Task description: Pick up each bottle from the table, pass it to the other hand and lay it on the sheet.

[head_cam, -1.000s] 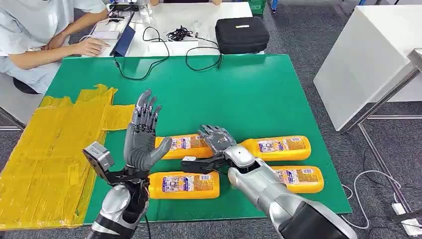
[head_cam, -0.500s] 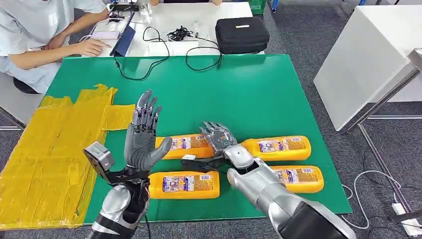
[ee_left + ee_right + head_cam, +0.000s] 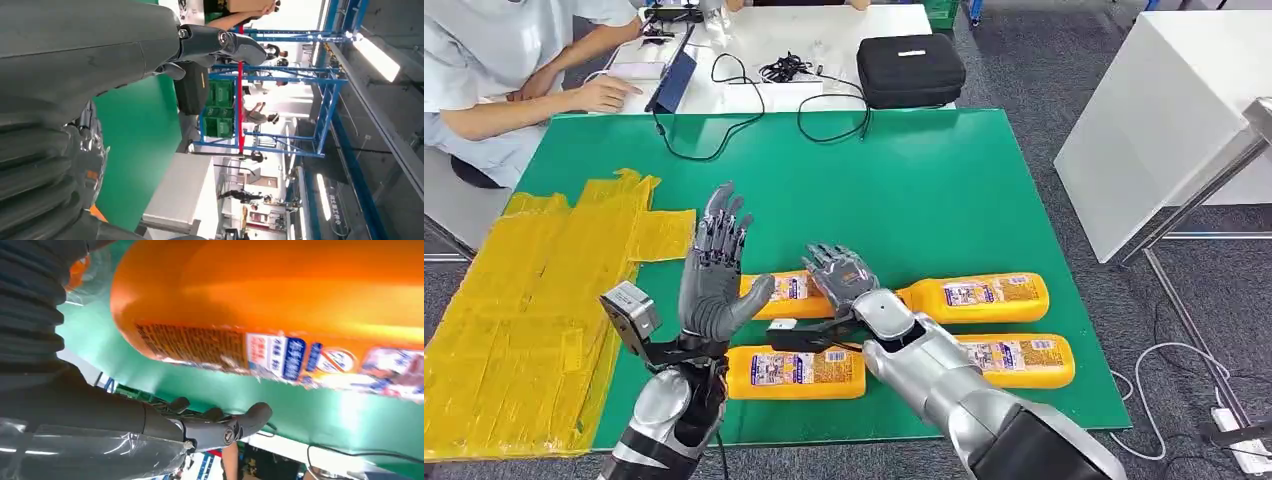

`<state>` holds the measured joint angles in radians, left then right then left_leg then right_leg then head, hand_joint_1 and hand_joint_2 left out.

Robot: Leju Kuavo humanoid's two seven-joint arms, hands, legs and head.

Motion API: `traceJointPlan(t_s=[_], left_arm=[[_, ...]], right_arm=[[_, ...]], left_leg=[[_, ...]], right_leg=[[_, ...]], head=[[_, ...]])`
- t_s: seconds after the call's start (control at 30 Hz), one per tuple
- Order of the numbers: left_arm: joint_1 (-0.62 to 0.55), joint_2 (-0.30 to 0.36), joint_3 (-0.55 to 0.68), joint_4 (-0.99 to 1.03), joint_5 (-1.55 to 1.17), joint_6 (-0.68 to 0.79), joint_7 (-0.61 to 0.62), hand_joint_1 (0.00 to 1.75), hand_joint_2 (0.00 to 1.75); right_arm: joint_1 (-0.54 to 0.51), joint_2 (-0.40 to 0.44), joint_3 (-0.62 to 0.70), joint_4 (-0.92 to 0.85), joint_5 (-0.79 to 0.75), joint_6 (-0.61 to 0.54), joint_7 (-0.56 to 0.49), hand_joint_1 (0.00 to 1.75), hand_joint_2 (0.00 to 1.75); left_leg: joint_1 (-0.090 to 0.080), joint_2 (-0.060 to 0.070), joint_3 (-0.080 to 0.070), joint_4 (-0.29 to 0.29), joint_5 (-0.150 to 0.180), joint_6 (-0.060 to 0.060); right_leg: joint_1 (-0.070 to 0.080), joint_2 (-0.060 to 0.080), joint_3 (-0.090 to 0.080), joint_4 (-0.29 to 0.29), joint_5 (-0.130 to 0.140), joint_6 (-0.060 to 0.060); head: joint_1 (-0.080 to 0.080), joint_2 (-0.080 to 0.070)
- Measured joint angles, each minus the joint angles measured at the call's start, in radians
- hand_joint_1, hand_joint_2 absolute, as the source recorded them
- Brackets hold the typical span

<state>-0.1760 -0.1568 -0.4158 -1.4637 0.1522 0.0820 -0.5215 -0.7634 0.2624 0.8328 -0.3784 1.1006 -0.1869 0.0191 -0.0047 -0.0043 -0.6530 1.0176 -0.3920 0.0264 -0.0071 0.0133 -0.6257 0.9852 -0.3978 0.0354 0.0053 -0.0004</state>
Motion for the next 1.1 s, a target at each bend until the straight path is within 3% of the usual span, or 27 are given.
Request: traceJointPlan(t_s=[0.87, 1.1], left_arm=[[-0.004, 0.000, 0.000, 0.002, 0.000, 0.000, 0.000, 0.00, 1.75], [-0.005, 0.000, 0.000, 0.006, 0.000, 0.000, 0.000, 0.00, 1.75]], right_arm=[[-0.007, 0.011, 0.000, -0.001, 0.000, 0.002, -0.002, 0.00, 1.75], [-0.007, 0.022, 0.000, -0.001, -0.025, 0.045, -0.049, 0.00, 1.75]], left_leg=[[0.000, 0.000, 0.000, 0.000, 0.000, 0.000], [0.000, 0.000, 0.000, 0.000, 0.000, 0.000]], right_leg=[[0.000, 0.000, 0.000, 0.000, 0.000, 0.000], [0.000, 0.000, 0.000, 0.000, 0.000, 0.000]], head=[[0.000, 0.000], [0.000, 0.000]])
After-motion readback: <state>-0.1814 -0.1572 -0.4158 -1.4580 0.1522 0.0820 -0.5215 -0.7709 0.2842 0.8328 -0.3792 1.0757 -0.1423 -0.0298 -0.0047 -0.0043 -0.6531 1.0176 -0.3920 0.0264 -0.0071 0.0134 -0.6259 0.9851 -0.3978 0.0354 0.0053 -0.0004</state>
